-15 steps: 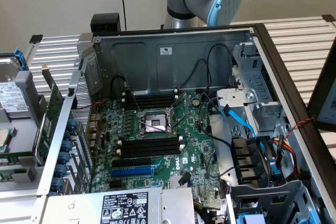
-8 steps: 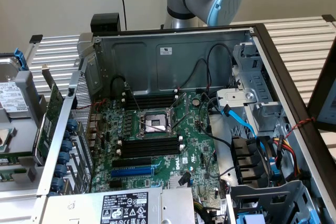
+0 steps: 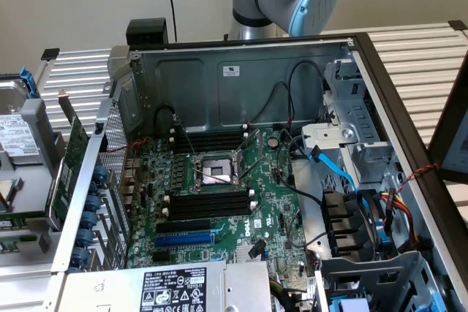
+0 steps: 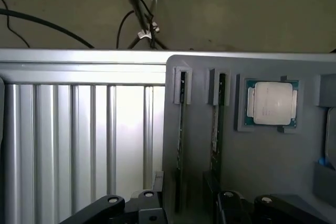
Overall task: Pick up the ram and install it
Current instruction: 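Pick up the ram and move it above insertion slot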
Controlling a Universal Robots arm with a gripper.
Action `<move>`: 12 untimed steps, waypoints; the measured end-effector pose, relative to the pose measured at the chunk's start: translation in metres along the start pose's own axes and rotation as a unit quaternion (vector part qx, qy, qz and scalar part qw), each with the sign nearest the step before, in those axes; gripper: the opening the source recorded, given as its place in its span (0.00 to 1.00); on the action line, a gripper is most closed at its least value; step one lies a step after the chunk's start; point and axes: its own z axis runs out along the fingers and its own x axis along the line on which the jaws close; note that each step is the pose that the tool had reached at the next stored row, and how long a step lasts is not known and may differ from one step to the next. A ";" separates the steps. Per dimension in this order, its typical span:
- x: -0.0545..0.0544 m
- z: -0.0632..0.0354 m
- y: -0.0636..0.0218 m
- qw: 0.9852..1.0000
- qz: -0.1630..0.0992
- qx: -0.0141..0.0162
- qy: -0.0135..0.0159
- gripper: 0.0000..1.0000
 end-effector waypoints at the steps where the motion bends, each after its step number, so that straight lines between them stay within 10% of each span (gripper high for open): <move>1: 0.000 0.0017 0.0000 1.000 0.000 0.000 0.000 0.42; 12: 0.001 0.0209 -0.0001 1.000 0.000 0.000 0.000 0.42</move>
